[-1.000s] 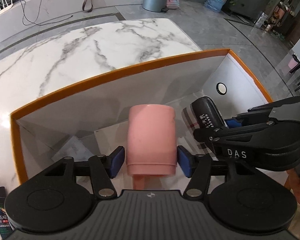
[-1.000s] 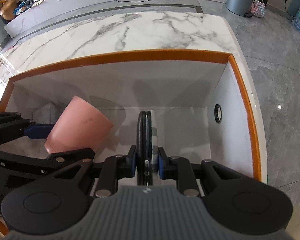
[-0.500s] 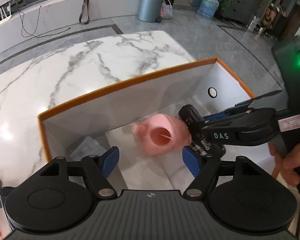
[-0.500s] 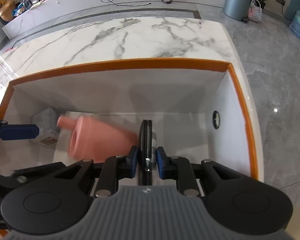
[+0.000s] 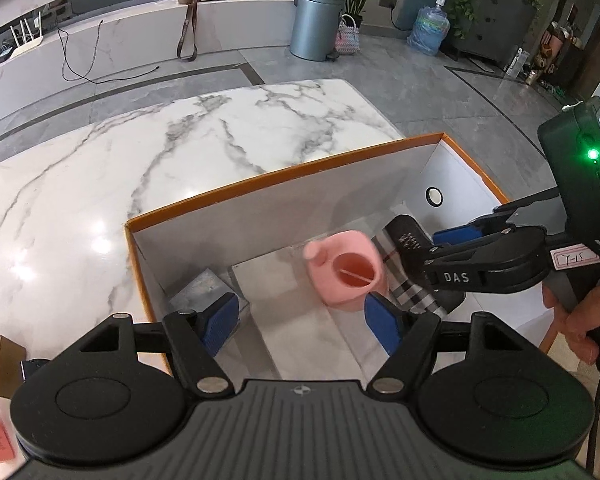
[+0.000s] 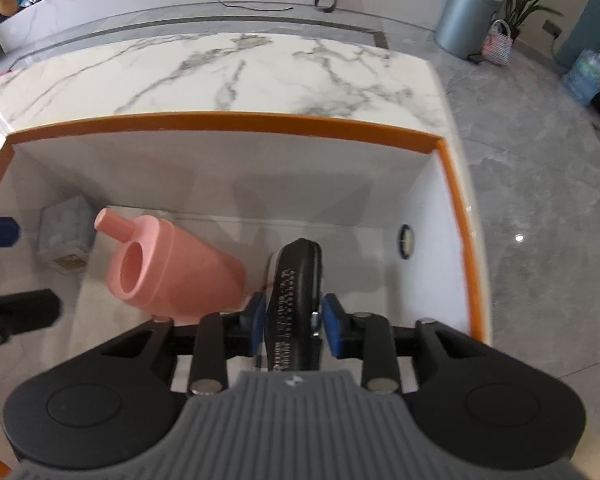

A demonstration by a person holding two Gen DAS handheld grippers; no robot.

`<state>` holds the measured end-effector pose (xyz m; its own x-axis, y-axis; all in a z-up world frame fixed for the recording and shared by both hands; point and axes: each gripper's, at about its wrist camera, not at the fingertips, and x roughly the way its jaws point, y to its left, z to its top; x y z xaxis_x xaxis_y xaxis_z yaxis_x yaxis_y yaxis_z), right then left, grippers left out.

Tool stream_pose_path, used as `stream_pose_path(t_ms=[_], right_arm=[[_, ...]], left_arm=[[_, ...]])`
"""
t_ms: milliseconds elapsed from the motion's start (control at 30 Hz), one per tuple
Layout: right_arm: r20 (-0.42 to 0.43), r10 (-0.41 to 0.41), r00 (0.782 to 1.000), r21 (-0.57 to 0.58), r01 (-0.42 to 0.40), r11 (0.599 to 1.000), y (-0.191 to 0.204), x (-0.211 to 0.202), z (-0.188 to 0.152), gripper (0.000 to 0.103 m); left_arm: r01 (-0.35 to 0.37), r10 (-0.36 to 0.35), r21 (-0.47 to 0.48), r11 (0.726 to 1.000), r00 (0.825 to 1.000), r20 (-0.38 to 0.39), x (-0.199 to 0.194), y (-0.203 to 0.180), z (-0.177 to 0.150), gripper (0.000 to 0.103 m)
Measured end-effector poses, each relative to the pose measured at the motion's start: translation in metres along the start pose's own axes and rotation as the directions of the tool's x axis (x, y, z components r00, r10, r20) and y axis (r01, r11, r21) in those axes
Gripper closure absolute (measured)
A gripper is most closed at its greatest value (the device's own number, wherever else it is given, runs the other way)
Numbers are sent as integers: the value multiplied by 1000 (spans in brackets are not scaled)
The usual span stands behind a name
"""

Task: Organize rigid objects
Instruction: 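Open the left tool dropping the pink cup in while the right tool lowers and releases the plaid pouch, then move the left tool toward the pink bottle while the right tool reaches the dark blue shampoo bottle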

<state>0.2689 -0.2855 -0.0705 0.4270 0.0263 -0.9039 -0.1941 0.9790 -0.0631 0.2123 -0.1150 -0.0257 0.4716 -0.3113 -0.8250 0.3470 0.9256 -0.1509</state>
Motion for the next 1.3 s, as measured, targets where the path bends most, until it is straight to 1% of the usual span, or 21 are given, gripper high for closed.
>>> stream_pose_path(t_ms=[233, 400, 467, 600, 833, 967, 1033, 1067, 1100, 1133, 1300], right_arm=[[20, -32, 999, -22, 33, 999, 0, -14, -4, 66], [51, -33, 998, -52, 36, 998, 10, -31, -6, 64], [63, -23, 998, -63, 27, 998, 15, -39, -6, 63], [119, 20, 993, -101, -8, 995, 30, -61, -9, 56], [182, 117, 976, -156, -88, 984, 70, -92, -12, 54], [198, 170, 965, -195, -131, 972, 99, -103, -13, 53], [210, 199, 957, -216, -153, 964, 115, -107, -13, 51], [216, 211, 953, -223, -162, 961, 121, -109, -14, 50], [221, 227, 948, -228, -176, 958, 128, -111, -13, 50], [225, 238, 945, -232, -186, 955, 135, -112, -13, 50], [226, 302, 926, -243, -246, 938, 168, -112, -13, 50]], left_arm=[[-16, 16, 5, 1000, 1000, 22, -14, 2, -4, 19], [-20, 20, 4, 1000, 999, 44, -29, 4, -10, 19], [-23, 23, 9, 1000, 998, 59, -36, 5, -13, 21], [-35, 32, 28, 999, 994, 105, -54, 6, -23, 23], [-87, 76, 49, 995, 978, 193, -88, 15, -40, 24], [-101, 95, 14, 995, 971, 221, -103, 28, -47, 24], [-112, 108, 1, 994, 965, 237, -110, 35, -50, 25], [-119, 117, -4, 993, 962, 247, -114, 38, -53, 26], [-124, 122, -8, 992, 959, 254, -117, 42, -55, 30], [-133, 132, -15, 991, 956, 261, -121, 47, -57, 31], [-182, 196, -74, 981, 941, 278, -135, 72, -70, 32]])
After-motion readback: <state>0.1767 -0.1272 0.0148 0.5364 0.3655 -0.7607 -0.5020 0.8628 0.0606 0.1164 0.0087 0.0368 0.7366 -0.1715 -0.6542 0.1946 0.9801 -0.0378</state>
